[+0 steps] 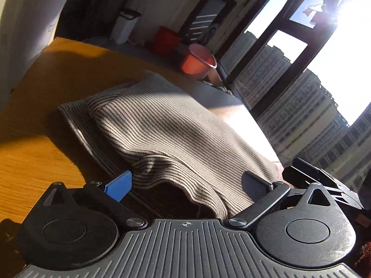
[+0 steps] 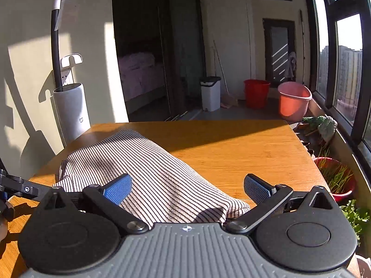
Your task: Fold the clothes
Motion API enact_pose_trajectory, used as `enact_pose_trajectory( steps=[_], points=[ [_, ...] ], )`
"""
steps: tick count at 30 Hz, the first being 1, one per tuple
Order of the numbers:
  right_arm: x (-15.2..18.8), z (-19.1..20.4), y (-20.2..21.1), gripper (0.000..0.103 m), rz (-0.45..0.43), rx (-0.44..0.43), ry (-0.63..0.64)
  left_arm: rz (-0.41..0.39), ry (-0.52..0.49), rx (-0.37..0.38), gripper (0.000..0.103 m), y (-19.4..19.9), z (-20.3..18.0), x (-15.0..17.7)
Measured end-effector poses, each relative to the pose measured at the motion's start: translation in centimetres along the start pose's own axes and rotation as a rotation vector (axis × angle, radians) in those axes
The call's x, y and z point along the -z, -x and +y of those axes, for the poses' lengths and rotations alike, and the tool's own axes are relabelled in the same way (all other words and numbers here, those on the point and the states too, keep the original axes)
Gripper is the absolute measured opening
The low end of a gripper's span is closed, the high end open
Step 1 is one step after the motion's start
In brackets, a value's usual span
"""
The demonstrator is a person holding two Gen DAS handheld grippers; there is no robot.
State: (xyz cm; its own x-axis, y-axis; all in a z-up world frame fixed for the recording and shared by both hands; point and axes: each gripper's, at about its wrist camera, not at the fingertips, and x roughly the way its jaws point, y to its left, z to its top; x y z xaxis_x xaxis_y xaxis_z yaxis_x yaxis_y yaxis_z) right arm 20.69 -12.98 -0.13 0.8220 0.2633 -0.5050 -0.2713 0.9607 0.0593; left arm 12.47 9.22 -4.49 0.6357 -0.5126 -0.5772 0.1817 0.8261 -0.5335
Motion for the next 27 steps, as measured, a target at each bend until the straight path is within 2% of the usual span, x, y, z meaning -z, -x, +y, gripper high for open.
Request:
enact_pose_trajectory(
  steps=[2,3,5,12,15,23,26,27],
  points=[
    [0.3,0.0,-3.1,0.103,0.099,0.093,0.068,0.043,-0.032,0.022,0.103,-0.8,-0.8,1.0],
    [0.6,0.2,-3.8,0.103,0.119,0.112,0.086,0.044,-0.072,0.002,0.103,-1.0,-1.3,1.2],
    [1.2,0.2,-3.8,0.103,0.108,0.111,0.069,0.040,-0.161,-0.049,0.103,-1.3,-2.4,1.5],
    [3.5,-0.7,-1.1,0.103,0.132,0.065,-0.070,0.037,-0.270,-0.149,0.103,-2.0,-2.9,1.4],
    [4.6,0.0,0.6,0.103,0.141,0.045,-0.075,0.029,-0.315,-0.180,0.103,-2.3,-3.2,1.5],
    [5.4,4.2,3.8,0.103,0.108,-0.071,0.119,0.006,-0.318,-0.218,0.103,-2.1,-2.3,0.7],
    [4.5,4.2,4.5,0.103,0.077,-0.073,0.127,-0.019,-0.252,-0.223,0.103,-0.8,-1.5,0.1],
    [4.0,3.9,4.9,0.103,0.052,-0.088,0.102,-0.039,-0.226,-0.203,0.103,0.1,-1.3,-0.1]
  ],
)
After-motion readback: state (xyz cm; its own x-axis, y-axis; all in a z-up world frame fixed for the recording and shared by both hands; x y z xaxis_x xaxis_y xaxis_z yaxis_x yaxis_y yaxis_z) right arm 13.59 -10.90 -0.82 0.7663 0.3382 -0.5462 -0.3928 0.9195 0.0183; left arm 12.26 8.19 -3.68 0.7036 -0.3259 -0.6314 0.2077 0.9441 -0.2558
